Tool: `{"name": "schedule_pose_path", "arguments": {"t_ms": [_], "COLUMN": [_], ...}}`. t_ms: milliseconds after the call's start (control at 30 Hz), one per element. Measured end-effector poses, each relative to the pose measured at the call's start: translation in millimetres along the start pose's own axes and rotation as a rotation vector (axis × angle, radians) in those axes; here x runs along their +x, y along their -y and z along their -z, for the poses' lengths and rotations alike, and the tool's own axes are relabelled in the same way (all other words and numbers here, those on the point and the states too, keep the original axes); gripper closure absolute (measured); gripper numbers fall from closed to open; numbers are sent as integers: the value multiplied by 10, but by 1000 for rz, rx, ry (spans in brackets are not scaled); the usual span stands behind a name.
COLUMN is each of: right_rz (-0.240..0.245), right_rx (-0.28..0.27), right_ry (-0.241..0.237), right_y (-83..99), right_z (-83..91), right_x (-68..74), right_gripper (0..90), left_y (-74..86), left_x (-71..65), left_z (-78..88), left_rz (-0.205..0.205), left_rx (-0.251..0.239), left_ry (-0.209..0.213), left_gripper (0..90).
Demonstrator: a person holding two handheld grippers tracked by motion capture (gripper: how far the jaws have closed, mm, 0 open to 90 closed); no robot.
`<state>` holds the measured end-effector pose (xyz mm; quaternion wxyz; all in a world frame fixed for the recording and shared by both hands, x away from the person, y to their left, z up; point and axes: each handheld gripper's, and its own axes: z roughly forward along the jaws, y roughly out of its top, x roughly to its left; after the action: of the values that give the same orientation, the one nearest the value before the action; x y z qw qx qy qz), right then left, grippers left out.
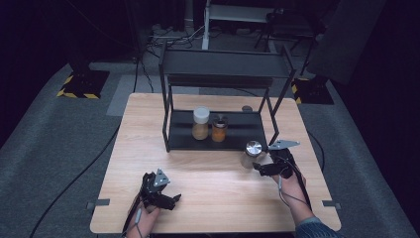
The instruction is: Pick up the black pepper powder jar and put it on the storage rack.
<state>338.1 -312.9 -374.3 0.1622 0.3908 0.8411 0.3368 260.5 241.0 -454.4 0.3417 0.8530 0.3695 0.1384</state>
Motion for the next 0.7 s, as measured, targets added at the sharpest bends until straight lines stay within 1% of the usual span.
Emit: {"name": "schedule_pose_path", "arguments": {"t_ms": [200, 400, 700], "right_rz": [3, 4, -9], "right_rx": [6, 13, 29], "right_ry": [-3, -10, -22], "right_y": [-58, -108, -190], "right_z": [-91, -179, -345], "right_x": [2, -27, -80], "right_gripper": [114, 117, 152], "left_y": [0, 0, 0], "left_x": [0, -1, -1], "left_z": [0, 0, 0], "left_rz": [0, 0, 0], "left_rx": [0, 0, 0], "left_ry": [0, 0, 0], "left_gripper": [0, 0, 0]}}
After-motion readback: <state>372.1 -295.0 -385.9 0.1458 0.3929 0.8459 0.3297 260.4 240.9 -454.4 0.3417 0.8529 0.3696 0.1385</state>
